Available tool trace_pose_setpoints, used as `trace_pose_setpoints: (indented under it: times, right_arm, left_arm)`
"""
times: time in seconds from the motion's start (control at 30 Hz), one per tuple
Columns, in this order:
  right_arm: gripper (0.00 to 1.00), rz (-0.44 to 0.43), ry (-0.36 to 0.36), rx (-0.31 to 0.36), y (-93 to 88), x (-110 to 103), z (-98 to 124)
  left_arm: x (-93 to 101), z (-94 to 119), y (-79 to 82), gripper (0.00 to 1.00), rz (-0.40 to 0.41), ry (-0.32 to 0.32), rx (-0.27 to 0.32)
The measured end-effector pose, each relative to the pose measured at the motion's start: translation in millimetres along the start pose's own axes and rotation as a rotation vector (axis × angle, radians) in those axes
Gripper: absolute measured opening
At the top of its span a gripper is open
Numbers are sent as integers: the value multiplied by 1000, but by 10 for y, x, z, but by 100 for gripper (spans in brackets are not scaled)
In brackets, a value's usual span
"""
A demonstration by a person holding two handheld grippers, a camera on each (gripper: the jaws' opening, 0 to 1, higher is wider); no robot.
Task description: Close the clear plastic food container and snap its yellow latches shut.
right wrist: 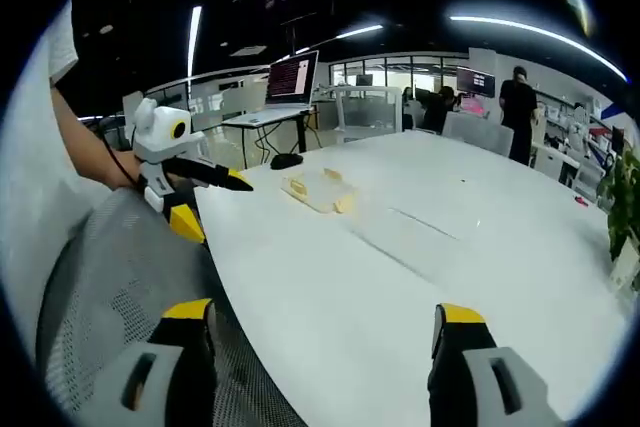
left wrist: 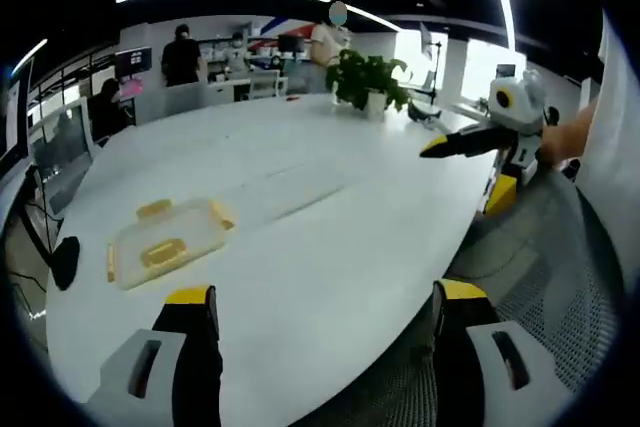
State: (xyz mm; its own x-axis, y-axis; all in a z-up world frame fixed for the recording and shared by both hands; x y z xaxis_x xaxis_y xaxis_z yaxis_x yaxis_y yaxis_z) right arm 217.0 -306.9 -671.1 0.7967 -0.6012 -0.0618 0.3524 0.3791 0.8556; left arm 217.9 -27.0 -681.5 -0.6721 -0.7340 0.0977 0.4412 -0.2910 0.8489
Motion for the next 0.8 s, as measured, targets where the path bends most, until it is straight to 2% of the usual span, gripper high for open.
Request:
trace_pose_setpoints:
  times: [0.8]
  right_arm:
    - [87,0,3,-2,-3,-1,-2]
  left_arm:
    - [12,3,6,87,-3,-5,2]
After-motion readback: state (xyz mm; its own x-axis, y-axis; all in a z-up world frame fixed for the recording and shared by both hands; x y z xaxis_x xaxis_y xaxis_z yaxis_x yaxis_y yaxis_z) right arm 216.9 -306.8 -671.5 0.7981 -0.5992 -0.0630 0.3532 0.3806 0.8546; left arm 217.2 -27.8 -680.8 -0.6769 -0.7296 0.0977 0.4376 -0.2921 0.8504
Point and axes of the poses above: the point that each gripper's makers call its tool centre point, and the gripper's own axes: z roughly backward along the fingers, x roughly to its right, y roughly out of its top, the point moved 8 cm from there along z, roughly backward along the fingers
